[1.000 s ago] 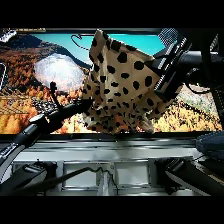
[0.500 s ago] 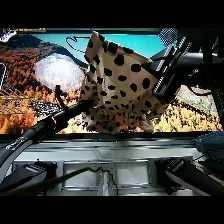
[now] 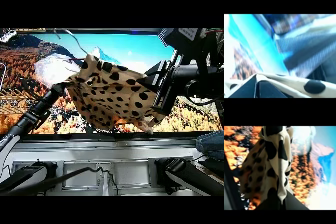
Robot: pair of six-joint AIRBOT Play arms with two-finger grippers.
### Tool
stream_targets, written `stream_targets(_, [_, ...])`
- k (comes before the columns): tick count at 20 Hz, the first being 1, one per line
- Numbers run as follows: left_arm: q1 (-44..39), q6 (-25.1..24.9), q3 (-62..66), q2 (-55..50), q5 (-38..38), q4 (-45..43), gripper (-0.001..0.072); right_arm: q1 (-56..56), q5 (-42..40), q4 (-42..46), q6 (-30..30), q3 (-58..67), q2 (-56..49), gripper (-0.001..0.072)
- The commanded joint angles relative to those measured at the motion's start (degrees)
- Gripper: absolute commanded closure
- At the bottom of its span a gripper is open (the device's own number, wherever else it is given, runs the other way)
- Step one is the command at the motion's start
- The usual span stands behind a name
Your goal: Fold the clothes and pants, and hang the long-sleeved shirts on hangers.
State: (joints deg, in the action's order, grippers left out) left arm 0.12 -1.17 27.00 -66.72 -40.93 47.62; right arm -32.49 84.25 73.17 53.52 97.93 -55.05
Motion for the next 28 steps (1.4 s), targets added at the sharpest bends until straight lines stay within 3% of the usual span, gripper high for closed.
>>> stream_targets(1, [4.5, -0.3, 1.2, 0.0, -3.2, -2.2, 0.0696, 0.0, 0.8, -3.6, -0.2, 0.0, 0.0, 0.0691])
stream_targets(5, [5.7, -0.2, 2.2, 0.0, -2.9, -4.5, 0.0696, 0.0, 2.6, -7.5, -0.2, 0.0, 0.0, 0.0691])
stream_targets(7, [6.7, 2.8, 2.2, 0.0, -4.6, -5.3, 0.0696, 0.0, 4.6, -4.7, -0.2, 0.0, 0.0, 0.0691])
stream_targets(13, [6.6, 9.7, 2.2, 0.2, -27.5, -13.6, 0.0696, 0.0, -3.0, 1.4, -1.4, 0.0, -0.3, 0.0691])
stream_targets(18, [8.7, 11.8, 2.2, 0.1, -26.2, -8.7, 0.0697, 0.0, -1.2, -0.2, -2.2, 0.0, -1.3, 0.0691])
stream_targets(21, [8.9, 18.5, 2.2, 0.1, -18.8, -5.3, 0.0697, 0.0, -0.5, -4.8, -2.2, 0.0, -1.3, 0.0691])
stream_targets(28, [8.8, 22.6, 2.2, 0.2, -18.7, -5.1, 0.0697, 0.0, 1.6, -8.2, -3.3, 0.0, -1.5, 0.0691])
